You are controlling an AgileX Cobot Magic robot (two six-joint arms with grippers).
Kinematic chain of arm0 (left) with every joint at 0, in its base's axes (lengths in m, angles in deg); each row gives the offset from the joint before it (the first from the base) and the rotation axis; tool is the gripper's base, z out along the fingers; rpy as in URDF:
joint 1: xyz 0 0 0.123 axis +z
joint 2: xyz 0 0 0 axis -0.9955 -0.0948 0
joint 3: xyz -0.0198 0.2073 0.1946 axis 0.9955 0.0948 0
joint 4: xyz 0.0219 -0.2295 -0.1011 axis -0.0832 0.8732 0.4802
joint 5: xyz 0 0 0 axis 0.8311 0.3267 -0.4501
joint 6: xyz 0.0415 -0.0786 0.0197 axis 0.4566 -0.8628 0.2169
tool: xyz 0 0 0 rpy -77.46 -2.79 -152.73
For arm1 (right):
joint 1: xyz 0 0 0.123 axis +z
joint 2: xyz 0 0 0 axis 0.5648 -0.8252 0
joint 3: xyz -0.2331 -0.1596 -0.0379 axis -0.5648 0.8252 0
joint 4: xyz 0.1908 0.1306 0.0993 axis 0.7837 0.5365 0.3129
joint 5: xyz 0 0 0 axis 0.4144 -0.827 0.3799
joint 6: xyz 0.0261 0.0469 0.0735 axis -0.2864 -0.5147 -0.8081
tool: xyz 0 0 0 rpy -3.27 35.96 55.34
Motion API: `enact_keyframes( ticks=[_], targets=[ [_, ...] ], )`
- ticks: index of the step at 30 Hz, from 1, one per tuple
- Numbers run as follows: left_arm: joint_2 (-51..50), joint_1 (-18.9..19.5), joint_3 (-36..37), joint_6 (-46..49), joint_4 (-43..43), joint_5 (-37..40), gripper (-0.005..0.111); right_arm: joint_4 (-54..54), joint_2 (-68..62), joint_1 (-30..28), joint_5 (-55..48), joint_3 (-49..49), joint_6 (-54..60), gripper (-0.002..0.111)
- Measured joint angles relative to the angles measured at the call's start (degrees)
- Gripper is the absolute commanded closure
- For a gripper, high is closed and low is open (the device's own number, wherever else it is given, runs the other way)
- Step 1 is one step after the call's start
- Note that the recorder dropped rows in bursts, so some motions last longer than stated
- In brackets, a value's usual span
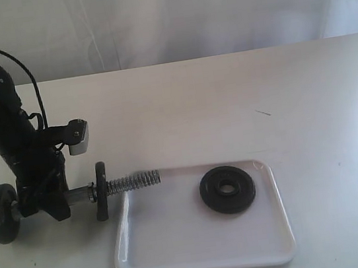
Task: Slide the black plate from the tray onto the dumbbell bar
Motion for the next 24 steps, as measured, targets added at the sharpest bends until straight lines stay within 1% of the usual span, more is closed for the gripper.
enact_keyframes(
  ticks=[2, 5, 8, 11, 15, 20, 22, 24],
  targets=[
    [0.0, 0.0, 0.0, 0.0, 0.0, 0.0, 0.107, 0.2, 0.0, 0.0, 0.2, 0.0, -0.3, 0.108],
    [0.0, 0.0, 0.0, 0.0, 0.0, 0.0, 0.107, 0.2, 0.0, 0.0, 0.4, -2.8, 0.3, 0.108],
    [0.0, 0.0, 0.0, 0.0, 0.0, 0.0, 0.107, 0.2, -1.9, 0.0, 1.1, -9.1, 4.1, 0.108],
    [0.0, 0.0, 0.0, 0.0, 0.0, -0.1, 0.107, 0.2, -8.2, 0.0, -0.4, -18.2, 11.0, 0.108],
    [0.0, 0.0, 0.0, 0.0, 0.1, -0.2, 0.107, 0.2, -20.3, 0.0, -7.0, -31.0, 20.7, 0.108],
    [0.0, 0.0, 0.0, -0.1, 0.3, -0.4, 0.107, 0.4, -38.4, 0.0, -21.0, -46.6, 30.7, 0.108],
    [0.0, 0.0, 0.0, -0.1, 0.3, -0.4, 0.107, 1.4, -45.7, 0.0, -27.2, -51.5, 34.4, 0.108],
    [0.0, 0.0, 0.0, -0.1, 0.3, -0.4, 0.107, 2.4, -52.2, 0.6, -31.0, -54.3, 37.4, 0.108]
  ],
)
